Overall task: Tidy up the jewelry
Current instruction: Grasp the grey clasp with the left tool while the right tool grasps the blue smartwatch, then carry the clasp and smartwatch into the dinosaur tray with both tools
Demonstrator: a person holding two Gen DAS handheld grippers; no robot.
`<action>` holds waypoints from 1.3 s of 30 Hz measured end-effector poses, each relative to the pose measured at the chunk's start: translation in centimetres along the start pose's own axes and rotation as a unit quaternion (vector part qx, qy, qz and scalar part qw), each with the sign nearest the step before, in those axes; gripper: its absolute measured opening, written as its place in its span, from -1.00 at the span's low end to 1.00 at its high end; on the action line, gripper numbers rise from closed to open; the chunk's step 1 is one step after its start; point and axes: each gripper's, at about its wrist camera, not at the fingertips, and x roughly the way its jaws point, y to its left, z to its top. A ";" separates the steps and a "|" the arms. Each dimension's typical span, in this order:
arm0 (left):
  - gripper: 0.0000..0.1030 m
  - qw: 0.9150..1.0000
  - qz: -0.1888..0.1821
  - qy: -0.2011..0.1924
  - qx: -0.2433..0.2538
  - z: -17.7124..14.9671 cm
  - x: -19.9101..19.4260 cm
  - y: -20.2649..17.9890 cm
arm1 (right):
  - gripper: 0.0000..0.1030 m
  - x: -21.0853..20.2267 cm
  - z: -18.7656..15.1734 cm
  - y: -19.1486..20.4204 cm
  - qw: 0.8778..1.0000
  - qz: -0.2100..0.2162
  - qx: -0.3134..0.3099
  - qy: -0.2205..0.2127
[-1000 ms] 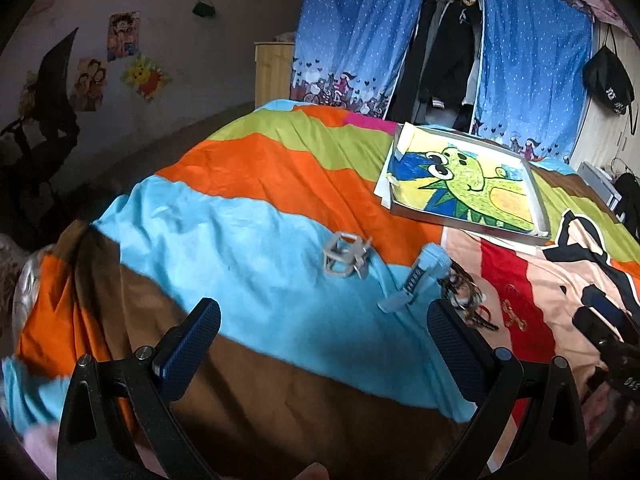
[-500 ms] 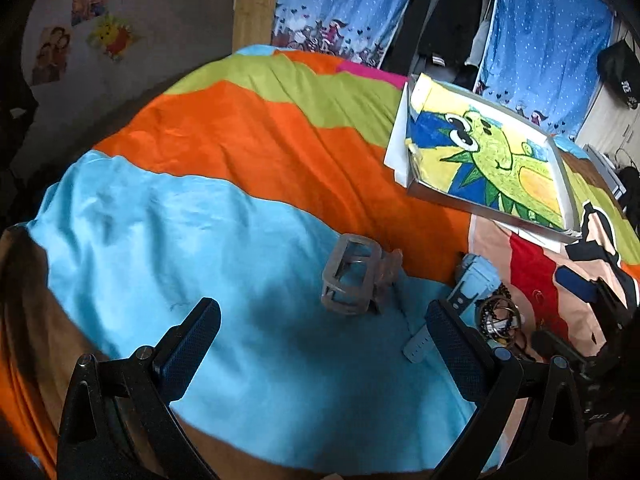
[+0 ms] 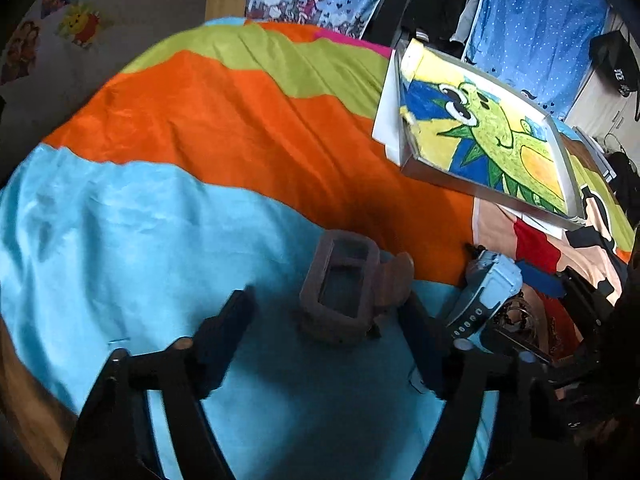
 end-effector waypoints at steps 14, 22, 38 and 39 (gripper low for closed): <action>-0.39 0.999 -0.042 0.000 0.007 0.3 0.7 -0.4 | -0.03 1.4 0.3 0.4 1.000 -0.003 -0.012 -0.004; -0.48 0.999 -0.035 -0.013 0.009 0.2 0.5 -0.8 | -0.43 0.7 0.0 -1.1 0.999 0.000 0.034 -0.016; -0.92 0.999 -0.005 -0.042 0.003 -0.1 0.1 -0.9 | -0.44 -2.2 0.6 -2.3 0.994 0.027 0.082 -0.064; -0.62 0.999 0.002 -0.043 0.004 0.0 0.0 -0.9 | -0.44 -2.3 0.6 -2.4 0.994 0.027 0.086 -0.064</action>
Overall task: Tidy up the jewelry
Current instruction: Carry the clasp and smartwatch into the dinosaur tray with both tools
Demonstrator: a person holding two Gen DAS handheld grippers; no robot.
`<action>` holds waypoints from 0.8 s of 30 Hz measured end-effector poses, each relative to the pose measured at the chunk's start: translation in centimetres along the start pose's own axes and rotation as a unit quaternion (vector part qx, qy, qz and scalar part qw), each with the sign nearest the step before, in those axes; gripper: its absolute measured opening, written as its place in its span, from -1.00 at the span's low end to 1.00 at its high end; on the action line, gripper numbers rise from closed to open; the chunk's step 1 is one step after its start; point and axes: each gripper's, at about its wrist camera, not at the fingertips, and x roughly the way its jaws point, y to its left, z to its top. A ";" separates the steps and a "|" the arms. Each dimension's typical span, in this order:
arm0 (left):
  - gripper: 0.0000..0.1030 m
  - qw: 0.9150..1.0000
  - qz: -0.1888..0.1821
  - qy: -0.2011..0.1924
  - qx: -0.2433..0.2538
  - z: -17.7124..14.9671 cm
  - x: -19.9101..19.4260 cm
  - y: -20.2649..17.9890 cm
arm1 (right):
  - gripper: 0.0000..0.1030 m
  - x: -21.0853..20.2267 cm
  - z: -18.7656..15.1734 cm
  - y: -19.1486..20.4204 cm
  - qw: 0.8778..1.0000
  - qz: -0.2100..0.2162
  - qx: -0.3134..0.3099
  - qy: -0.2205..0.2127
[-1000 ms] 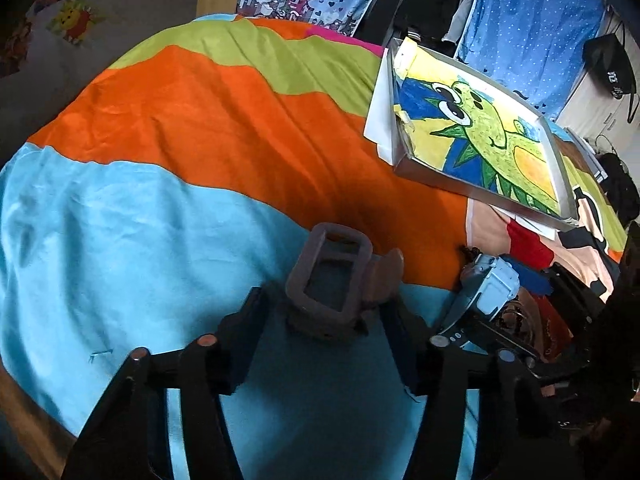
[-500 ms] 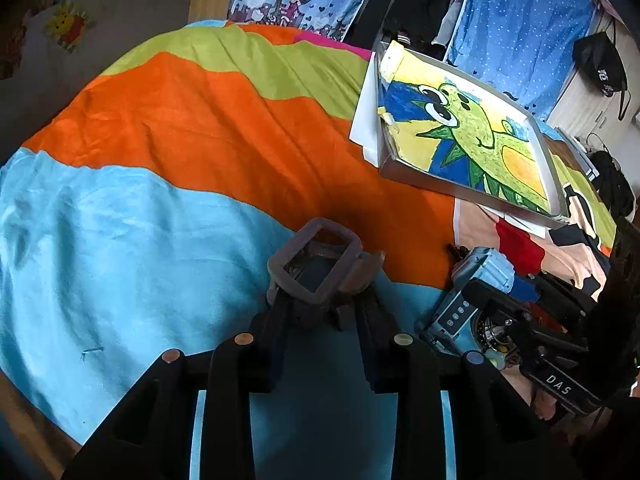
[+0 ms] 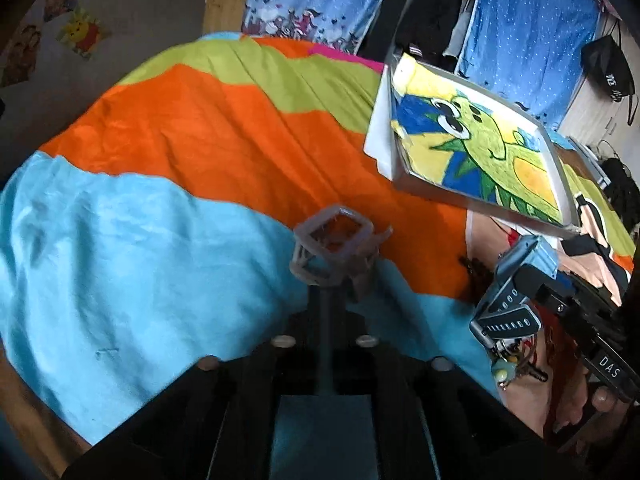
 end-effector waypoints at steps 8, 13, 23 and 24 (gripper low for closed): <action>0.33 0.998 0.008 -0.055 0.014 1.2 0.3 -0.3 | -0.44 0.4 0.6 -1.4 1.000 -0.006 0.020 -0.009; 0.33 0.998 0.004 -0.021 0.062 1.8 3.4 -1.2 | -0.44 1.0 1.4 -2.7 0.999 -0.012 0.032 -0.017; -0.05 0.998 -0.016 -0.017 0.059 2.3 4.5 -1.2 | -0.44 0.8 1.8 -4.4 0.998 -0.018 0.058 -0.026; -0.07 0.998 -0.014 -0.017 0.059 2.2 4.5 -1.2 | -0.44 0.8 1.8 -4.5 0.998 -0.019 0.059 -0.026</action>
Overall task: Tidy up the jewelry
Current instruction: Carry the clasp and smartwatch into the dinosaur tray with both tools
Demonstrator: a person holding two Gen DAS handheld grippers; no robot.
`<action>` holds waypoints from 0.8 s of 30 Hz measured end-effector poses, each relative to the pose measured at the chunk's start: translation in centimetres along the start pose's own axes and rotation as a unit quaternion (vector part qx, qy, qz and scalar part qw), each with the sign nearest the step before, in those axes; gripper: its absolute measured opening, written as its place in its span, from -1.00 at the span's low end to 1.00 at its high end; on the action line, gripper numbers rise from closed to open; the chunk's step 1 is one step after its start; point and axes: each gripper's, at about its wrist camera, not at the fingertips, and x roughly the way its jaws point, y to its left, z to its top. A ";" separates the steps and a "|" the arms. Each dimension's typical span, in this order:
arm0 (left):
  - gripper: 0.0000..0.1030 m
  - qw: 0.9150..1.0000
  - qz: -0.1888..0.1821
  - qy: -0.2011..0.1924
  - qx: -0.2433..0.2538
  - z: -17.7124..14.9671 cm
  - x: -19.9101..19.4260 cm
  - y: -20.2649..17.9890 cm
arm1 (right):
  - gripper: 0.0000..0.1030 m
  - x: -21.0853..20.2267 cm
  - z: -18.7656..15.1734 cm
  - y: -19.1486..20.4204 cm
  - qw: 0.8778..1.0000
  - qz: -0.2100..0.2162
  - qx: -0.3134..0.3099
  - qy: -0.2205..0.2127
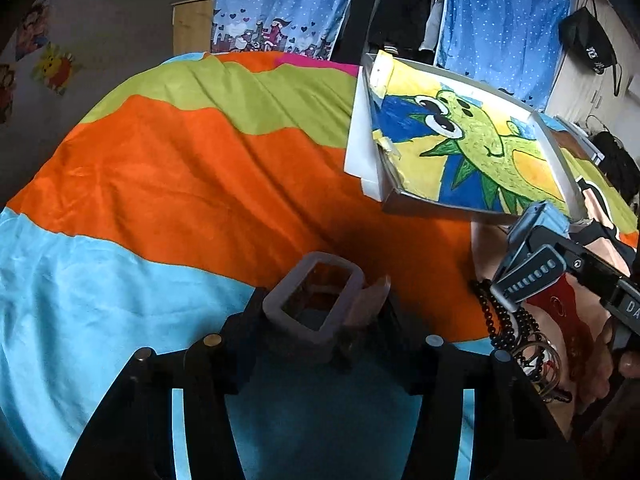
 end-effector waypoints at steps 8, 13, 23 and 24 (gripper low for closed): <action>-0.09 1.000 0.019 -0.014 0.001 -0.1 -1.1 -1.0 | -0.44 -1.3 0.8 -0.4 1.000 -0.008 0.007 -0.014; -0.09 0.999 0.015 -0.036 -0.011 0.8 -2.9 -2.3 | -0.44 -3.6 2.1 -1.7 0.998 -0.023 0.027 -0.051; -0.09 0.997 -0.031 -0.068 -0.023 7.5 -0.1 -9.4 | -0.43 -7.3 4.3 -8.8 0.983 -0.099 0.107 -0.110; -0.09 0.997 -0.035 -0.065 -0.016 8.1 0.7 -10.4 | -0.43 -7.4 4.4 -9.4 0.982 -0.108 0.111 -0.112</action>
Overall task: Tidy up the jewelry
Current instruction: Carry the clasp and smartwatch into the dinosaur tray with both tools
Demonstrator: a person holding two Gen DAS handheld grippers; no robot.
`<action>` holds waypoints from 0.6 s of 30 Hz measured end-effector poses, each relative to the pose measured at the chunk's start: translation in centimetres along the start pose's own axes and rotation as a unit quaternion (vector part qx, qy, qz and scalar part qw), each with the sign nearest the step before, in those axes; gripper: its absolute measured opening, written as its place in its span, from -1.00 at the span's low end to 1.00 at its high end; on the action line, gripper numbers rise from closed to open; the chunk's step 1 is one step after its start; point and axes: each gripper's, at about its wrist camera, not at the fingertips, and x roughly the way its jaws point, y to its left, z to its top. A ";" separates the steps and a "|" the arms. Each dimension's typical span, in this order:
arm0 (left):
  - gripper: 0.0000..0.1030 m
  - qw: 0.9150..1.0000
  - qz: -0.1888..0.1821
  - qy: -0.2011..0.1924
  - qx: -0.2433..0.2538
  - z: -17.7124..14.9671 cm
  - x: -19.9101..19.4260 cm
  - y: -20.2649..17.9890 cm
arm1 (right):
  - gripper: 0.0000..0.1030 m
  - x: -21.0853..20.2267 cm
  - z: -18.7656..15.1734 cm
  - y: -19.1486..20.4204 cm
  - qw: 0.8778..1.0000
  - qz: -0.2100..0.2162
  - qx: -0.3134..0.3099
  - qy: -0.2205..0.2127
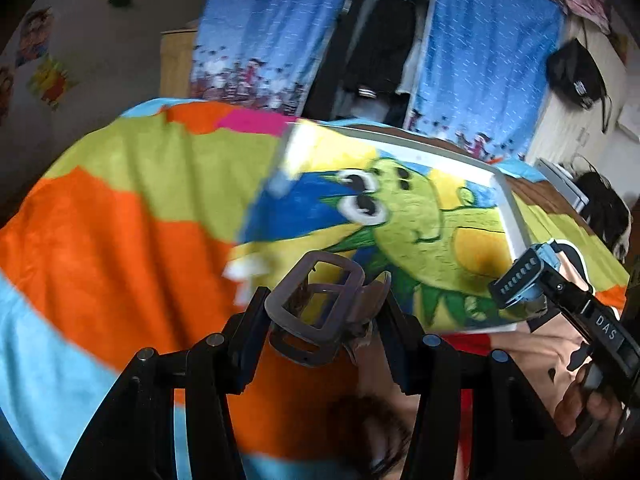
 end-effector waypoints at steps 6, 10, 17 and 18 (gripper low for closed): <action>-0.09 0.999 0.001 0.045 0.011 0.8 5.0 -2.8 | -0.43 1.1 0.3 -3.4 0.998 -0.063 0.007 -0.001; -0.09 0.997 0.017 0.070 0.008 0.3 6.8 -2.6 | -0.42 2.0 -0.1 -4.6 0.997 -0.079 0.013 0.017; -0.02 0.996 0.021 0.089 -0.013 0.0 6.7 -2.1 | -0.01 2.4 -0.7 -4.5 0.996 -0.088 0.000 0.032; 0.06 0.996 0.021 0.089 -0.016 0.0 6.5 -2.0 | 0.20 2.2 -0.6 -4.3 0.995 -0.091 -0.004 0.029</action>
